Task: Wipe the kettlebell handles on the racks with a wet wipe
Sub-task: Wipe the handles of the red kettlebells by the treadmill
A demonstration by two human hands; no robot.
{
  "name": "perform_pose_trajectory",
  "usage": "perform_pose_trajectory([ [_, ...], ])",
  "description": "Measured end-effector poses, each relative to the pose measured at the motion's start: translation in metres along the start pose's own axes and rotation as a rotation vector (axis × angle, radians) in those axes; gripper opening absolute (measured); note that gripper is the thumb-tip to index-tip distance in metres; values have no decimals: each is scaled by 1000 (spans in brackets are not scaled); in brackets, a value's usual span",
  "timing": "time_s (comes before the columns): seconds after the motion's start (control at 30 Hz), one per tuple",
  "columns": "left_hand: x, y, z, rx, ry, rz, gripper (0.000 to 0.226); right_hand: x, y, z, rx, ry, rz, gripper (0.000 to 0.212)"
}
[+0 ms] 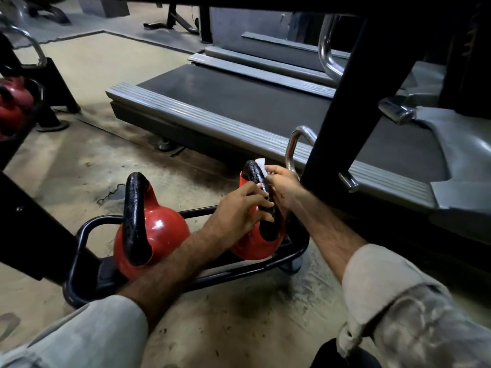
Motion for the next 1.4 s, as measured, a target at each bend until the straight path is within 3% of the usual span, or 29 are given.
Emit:
perform_pose_trajectory([
  [0.13, -1, -1, -1, -2, 5, 0, 25, 6, -3, -13, 36, -103, -86, 22],
  [0.3, 0, -2, 0, -8, -23, -3, 29, -3, -29, 11, 174, 19, -263, 9],
  [0.4, 0, 1, 2, -40, -75, 9, 31, -22, -66, 15, 466, 147, -855, 4],
  [0.5, -3, 1, 2, -50, -127, 27, 43, -75, -88, -7, 758, -38, -1393, 24],
  [0.6, -4, -3, 2, -60, -151, 11, 45, -120, -66, -10, 780, -375, -2030, 32],
  [0.67, -2, -8, 1, -54, -150, -6, 38, -132, -58, -2, 700, -341, -2269, 20],
  [0.8, -3, -10, 1, -61, -144, -10, 31, -138, -50, 6, 541, -170, -2408, 16],
  [0.9, -3, -8, 1, -68, -144, -3, 33, -139, -37, -11, 667, -468, -2508, 18],
  [0.97, -2, -9, 1, -67, -128, -8, 33, -142, -34, -19, 727, -463, -2736, 10],
  [1.03, -1, -9, 1, -62, -108, -11, 36, -142, -26, -21, 657, -395, -2866, 16],
  [1.13, -2, -9, 1, -61, -105, -11, 40, -144, -11, -8, 716, -466, -3017, 25],
  [1.23, -1, -10, 1, -56, -93, -12, 40, -148, -18, -4, 829, -401, -2969, 18],
  [1.4, -3, -10, 0, -51, -116, -12, 37, -139, -19, -20, 828, -546, -2710, 4],
])
Point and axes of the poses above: each hand's wrist, its own z-axis towards the middle knuckle, its own x-axis out of the back of the hand, y = z × x, the point moved 9 cm from there along z, towards the middle knuckle, and after that the axes turned 14 degrees about -x, right-handed, at the moved point
